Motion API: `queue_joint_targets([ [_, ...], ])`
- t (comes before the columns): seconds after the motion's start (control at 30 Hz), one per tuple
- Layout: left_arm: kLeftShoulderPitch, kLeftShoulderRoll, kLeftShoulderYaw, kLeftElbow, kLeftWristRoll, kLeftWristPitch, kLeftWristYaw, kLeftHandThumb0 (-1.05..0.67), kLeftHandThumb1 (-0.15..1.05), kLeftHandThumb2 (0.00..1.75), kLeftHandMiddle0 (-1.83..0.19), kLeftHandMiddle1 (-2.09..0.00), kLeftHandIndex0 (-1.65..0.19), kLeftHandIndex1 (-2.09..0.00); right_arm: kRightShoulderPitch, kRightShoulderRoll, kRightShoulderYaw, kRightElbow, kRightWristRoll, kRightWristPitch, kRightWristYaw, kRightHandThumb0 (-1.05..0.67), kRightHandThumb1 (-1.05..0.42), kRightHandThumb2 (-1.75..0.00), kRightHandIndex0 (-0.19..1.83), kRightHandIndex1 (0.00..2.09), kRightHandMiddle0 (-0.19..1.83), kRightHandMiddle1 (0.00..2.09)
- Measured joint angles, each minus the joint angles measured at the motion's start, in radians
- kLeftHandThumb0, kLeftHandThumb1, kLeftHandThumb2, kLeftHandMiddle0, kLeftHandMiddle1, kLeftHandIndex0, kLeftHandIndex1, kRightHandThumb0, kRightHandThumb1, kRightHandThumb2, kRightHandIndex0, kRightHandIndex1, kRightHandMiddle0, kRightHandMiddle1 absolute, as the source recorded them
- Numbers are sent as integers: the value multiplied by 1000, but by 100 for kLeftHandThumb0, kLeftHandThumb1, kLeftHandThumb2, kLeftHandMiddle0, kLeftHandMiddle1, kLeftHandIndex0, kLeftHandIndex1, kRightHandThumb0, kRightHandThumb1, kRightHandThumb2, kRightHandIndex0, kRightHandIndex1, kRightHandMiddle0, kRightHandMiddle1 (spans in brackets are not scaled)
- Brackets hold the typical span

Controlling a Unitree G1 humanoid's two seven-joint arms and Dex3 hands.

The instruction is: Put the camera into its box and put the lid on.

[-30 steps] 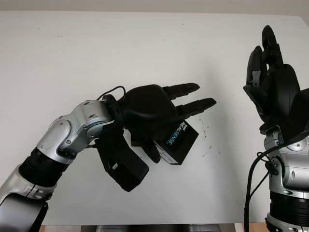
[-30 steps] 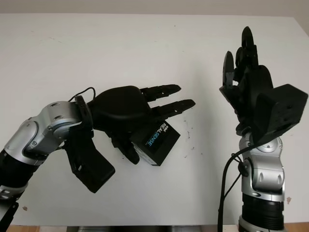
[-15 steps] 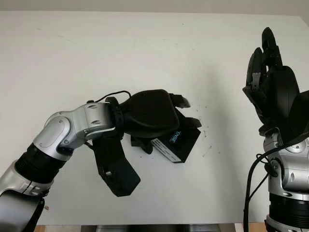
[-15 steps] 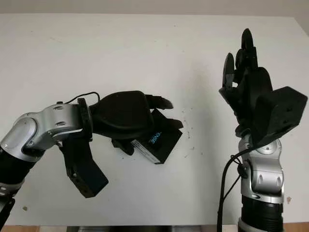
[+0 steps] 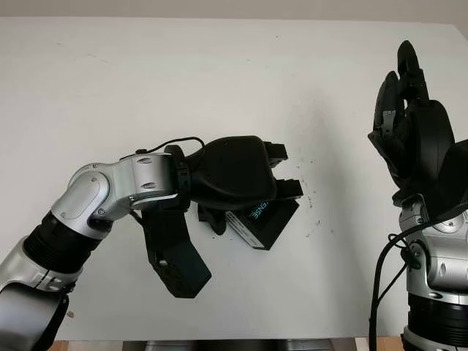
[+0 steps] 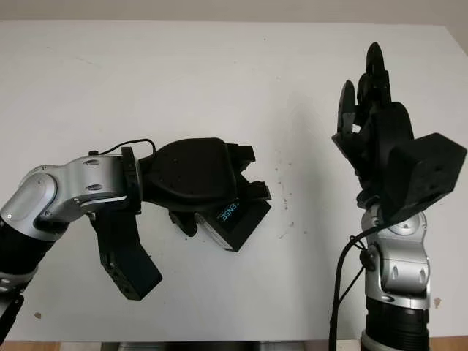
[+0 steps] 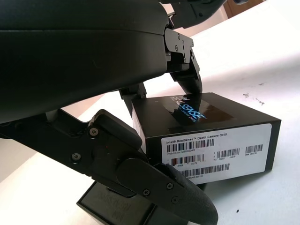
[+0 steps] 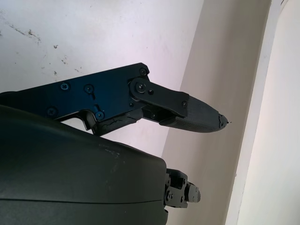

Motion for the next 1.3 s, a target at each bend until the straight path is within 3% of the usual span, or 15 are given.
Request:
queue_joint_targets([
  [0.07,29,-17,8,-10,-39,68,-22,-19,105,19,-28,-196,-17,-173,1,4,1,0,-1,-3,0,-61,-105,-70,-15,5,-13,6],
  [0.1,53,-37,23,-19,-81,128,-42,-26,105,22,-33,-204,-11,-194,1,6,2,0,-2,-4,0,-61,-105,-70,-15,5,-14,5],
  [0.17,93,-79,53,-38,-161,240,-76,-31,105,26,-37,-208,-7,-206,1,8,3,0,-2,-4,-1,-61,-105,-71,-15,4,-14,5],
  [0.27,113,-113,95,-65,-284,372,-127,-36,105,34,-45,-209,-16,-209,1,10,6,0,-6,-3,-4,-61,-105,-72,-15,5,-13,6],
  [0.33,114,-119,120,-84,-340,427,-138,-38,105,39,-44,-209,-10,-207,1,10,8,1,-6,-3,-5,-61,-105,-71,-15,5,-13,6],
  [0.4,114,-111,149,-100,-377,476,-156,-40,105,41,-28,-205,-2,-191,1,10,8,3,-6,-5,-4,-60,-105,-72,-15,5,-13,6],
  [0.53,115,-98,191,-143,-429,584,-187,-38,105,37,-29,-204,-4,-183,0,10,10,7,-6,-6,2,-60,-105,-72,-15,5,-13,6],
  [0.63,126,-84,219,-180,-441,641,-187,-37,105,34,-26,-190,-7,-170,-4,11,10,8,-6,-6,2,-59,-105,-72,-14,5,-12,6],
  [0.77,163,-61,255,-221,-451,687,-173,-37,105,29,-24,-164,-13,-145,-8,10,12,16,-6,-6,7,-60,-105,-72,-15,5,-13,6],
  [0.87,194,-34,270,-229,-441,698,-154,-38,105,28,-25,-157,-16,-140,-11,10,13,22,-5,-6,14,-60,-105,-73,-16,4,-15,5],
  [1.03,252,4,311,-236,-411,662,-68,-39,105,30,-18,-176,-12,-148,-15,11,20,27,-5,-6,20,-59,-105,-74,-17,4,-16,5],
  [1.3,379,-4,339,-238,-343,619,113,-42,105,29,-12,-174,-7,-139,-36,14,39,36,-5,-6,31,-62,-105,-74,-19,3,-18,3],
])
